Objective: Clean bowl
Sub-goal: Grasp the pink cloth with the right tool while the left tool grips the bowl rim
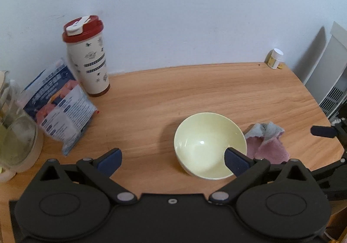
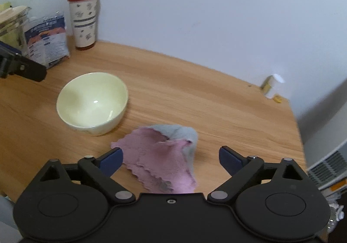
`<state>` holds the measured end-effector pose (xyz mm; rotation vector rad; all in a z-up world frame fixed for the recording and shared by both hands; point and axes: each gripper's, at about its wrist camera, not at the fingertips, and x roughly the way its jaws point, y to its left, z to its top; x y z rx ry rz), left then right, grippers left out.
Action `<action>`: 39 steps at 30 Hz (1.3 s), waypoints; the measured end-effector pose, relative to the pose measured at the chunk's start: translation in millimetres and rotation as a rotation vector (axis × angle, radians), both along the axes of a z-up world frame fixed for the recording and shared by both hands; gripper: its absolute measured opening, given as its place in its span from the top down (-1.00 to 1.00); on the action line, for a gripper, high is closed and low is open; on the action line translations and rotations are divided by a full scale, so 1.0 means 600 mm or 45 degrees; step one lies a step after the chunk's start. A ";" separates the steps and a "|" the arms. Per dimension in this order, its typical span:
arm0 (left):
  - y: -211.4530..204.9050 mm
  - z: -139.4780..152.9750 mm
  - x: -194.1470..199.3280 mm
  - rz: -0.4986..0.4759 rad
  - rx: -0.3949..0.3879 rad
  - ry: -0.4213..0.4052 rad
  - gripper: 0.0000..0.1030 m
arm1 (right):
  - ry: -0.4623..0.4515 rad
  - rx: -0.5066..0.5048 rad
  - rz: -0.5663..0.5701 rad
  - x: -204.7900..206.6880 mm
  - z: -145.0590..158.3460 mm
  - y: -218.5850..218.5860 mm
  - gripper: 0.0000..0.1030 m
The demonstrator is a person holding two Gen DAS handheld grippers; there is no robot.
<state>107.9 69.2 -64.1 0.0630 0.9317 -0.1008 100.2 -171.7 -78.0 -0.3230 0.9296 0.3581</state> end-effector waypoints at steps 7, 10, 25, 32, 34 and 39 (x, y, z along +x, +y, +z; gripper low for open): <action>-0.006 -0.046 0.026 0.020 0.008 0.028 -0.99 | 0.050 -0.069 0.151 0.029 -0.049 0.013 -0.58; -0.013 -0.062 0.034 0.011 -0.008 0.048 -0.99 | 0.077 -0.100 0.188 0.045 -0.069 0.009 -0.51; -0.018 -0.111 0.066 0.101 -0.139 0.091 -0.40 | 0.188 -0.036 0.318 0.091 -0.114 -0.016 -0.51; -0.020 -0.117 0.071 0.063 -0.201 0.108 -0.08 | 0.220 -0.002 0.340 0.094 -0.115 -0.018 -0.44; -0.021 -0.118 0.073 0.063 -0.221 0.110 0.04 | 0.240 0.021 0.338 0.096 -0.114 -0.021 -0.38; -0.021 -0.119 0.076 0.077 -0.226 0.117 0.24 | 0.242 0.034 0.381 0.091 -0.115 -0.028 -0.18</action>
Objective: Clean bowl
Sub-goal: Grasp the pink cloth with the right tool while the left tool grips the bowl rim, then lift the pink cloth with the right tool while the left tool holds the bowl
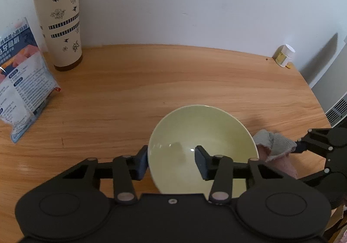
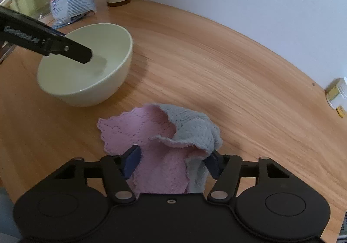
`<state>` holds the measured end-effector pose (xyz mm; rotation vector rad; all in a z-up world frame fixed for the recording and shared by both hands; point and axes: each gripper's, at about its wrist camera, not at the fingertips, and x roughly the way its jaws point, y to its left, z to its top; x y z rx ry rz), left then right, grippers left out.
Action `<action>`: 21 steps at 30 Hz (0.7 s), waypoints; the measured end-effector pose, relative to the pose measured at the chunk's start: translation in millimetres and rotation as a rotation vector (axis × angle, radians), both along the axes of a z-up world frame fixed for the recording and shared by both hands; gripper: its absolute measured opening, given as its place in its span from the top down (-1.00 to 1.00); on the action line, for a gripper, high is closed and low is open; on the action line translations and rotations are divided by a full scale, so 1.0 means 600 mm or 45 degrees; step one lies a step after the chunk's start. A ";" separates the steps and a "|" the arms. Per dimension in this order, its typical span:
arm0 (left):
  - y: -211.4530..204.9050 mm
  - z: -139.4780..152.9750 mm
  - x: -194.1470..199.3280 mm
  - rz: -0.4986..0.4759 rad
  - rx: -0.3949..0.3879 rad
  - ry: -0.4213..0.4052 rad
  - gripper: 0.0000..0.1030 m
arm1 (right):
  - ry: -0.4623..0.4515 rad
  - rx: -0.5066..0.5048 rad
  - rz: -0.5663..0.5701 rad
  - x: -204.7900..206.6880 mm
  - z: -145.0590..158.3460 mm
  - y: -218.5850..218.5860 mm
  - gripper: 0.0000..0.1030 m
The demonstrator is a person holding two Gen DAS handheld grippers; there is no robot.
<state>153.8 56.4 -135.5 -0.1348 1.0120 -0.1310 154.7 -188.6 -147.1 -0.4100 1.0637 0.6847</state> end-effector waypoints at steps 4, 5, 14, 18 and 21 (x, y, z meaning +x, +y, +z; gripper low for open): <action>0.003 -0.001 0.001 0.027 0.013 0.004 0.51 | 0.023 0.003 0.022 -0.001 0.002 0.000 0.13; 0.004 -0.001 0.001 0.032 0.018 0.004 0.60 | 0.024 0.001 0.025 -0.002 0.002 0.000 0.22; 0.012 -0.003 0.002 0.023 0.017 0.007 0.89 | 0.110 0.085 -0.095 0.009 0.006 -0.030 0.53; 0.010 -0.001 0.001 0.008 0.016 0.013 0.90 | 0.139 0.126 -0.185 0.011 0.010 -0.050 0.53; 0.008 0.000 -0.001 -0.004 0.008 0.027 0.89 | 0.157 0.150 -0.236 0.008 0.009 -0.061 0.53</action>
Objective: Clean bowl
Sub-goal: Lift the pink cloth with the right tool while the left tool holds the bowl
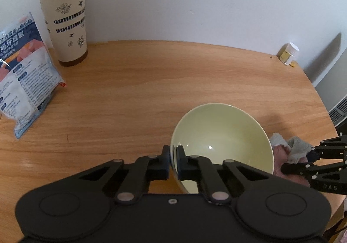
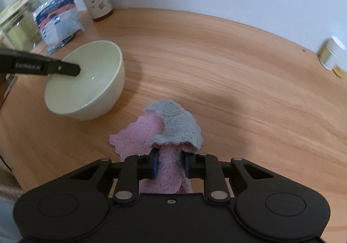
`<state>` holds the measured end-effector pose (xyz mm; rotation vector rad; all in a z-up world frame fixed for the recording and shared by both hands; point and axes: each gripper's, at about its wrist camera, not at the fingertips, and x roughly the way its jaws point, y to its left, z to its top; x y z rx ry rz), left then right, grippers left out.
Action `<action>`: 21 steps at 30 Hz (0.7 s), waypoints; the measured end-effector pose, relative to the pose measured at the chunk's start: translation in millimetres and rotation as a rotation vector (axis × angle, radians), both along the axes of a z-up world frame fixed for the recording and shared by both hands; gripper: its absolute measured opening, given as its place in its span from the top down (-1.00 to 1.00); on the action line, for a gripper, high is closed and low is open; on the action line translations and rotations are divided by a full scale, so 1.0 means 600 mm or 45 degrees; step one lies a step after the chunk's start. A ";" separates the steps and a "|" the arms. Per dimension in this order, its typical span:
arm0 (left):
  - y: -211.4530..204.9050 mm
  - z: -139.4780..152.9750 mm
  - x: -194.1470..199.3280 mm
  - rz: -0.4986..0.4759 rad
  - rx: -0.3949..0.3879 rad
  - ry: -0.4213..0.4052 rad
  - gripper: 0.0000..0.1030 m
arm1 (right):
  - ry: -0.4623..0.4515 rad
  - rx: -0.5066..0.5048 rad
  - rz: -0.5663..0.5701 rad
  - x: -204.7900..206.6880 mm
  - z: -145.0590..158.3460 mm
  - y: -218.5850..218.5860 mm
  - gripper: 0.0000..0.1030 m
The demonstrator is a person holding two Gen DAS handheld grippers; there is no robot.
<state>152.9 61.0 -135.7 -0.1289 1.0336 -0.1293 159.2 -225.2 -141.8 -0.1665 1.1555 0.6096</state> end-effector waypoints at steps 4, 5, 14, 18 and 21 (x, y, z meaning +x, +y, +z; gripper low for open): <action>-0.006 -0.001 -0.002 -0.047 -0.025 0.068 0.72 | -0.001 0.009 -0.015 -0.006 -0.002 -0.001 0.53; -0.008 -0.004 0.000 -0.062 -0.023 0.091 0.43 | -0.003 0.010 -0.015 -0.007 -0.001 0.000 0.53; -0.004 -0.023 0.011 -0.057 -0.046 0.157 0.51 | 0.008 0.041 -0.035 0.001 0.001 -0.002 0.53; -0.003 -0.030 0.015 -0.066 -0.063 0.183 0.55 | 0.014 0.045 -0.047 0.003 0.000 -0.006 0.53; -0.005 -0.034 0.018 -0.064 -0.057 0.191 0.53 | 0.009 0.046 -0.042 0.002 0.001 -0.003 0.52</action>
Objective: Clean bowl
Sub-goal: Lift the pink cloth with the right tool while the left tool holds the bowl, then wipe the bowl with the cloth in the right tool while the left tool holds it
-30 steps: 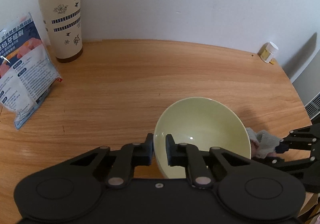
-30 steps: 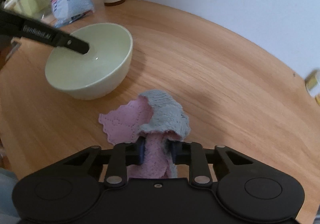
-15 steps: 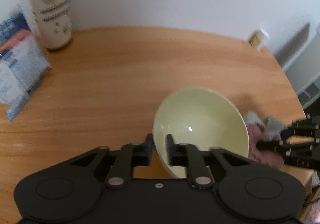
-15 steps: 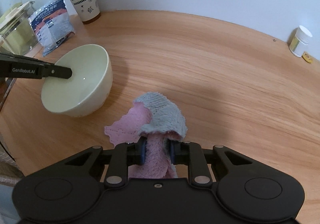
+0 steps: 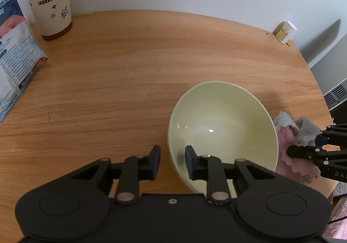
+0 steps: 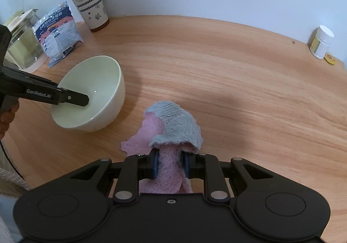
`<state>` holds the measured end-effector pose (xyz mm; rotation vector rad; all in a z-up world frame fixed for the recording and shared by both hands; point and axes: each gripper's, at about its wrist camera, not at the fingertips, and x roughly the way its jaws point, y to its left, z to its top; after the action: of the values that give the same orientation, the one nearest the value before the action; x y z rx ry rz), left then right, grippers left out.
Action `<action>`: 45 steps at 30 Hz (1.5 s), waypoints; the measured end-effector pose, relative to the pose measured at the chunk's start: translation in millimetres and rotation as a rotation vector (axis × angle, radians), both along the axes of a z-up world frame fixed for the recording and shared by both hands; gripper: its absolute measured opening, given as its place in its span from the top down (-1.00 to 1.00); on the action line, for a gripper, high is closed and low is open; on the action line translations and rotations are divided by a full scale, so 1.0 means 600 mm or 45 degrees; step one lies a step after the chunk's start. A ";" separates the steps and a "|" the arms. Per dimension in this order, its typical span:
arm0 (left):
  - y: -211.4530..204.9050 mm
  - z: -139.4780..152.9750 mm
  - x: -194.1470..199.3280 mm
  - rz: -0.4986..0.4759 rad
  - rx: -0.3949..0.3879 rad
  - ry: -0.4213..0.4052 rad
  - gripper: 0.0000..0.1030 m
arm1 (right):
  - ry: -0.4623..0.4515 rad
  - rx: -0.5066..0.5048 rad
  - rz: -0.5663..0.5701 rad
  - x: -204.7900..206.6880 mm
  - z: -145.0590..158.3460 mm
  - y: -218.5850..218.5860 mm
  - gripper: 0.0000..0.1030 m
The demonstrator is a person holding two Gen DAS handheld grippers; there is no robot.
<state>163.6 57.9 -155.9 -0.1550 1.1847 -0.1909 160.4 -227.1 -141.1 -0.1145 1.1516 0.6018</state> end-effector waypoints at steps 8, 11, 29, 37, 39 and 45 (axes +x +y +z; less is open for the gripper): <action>-0.006 -0.011 -0.001 -0.019 -0.024 0.014 0.60 | 0.015 0.012 -0.040 0.003 -0.004 -0.010 0.52; -0.012 -0.013 -0.002 -0.025 -0.018 -0.022 0.61 | 0.032 0.031 -0.068 0.005 -0.005 -0.014 0.52; 0.012 -0.005 -0.012 0.048 -0.097 -0.099 0.83 | 0.079 0.052 -0.108 0.019 -0.008 -0.022 0.52; 0.001 0.016 -0.029 0.047 -0.030 -0.178 0.82 | 0.073 0.090 -0.132 0.029 0.005 -0.027 0.53; -0.003 0.022 -0.035 0.033 -0.009 -0.207 0.80 | 0.072 0.117 -0.156 0.036 0.012 -0.031 0.53; -0.028 0.038 -0.055 -0.045 0.074 -0.293 0.78 | 0.053 0.233 -0.218 0.063 0.045 -0.040 0.53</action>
<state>130.7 40.9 -133.4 -0.0592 0.9628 -0.1994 197.9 -250.9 -114.2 0.1530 1.1281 0.5562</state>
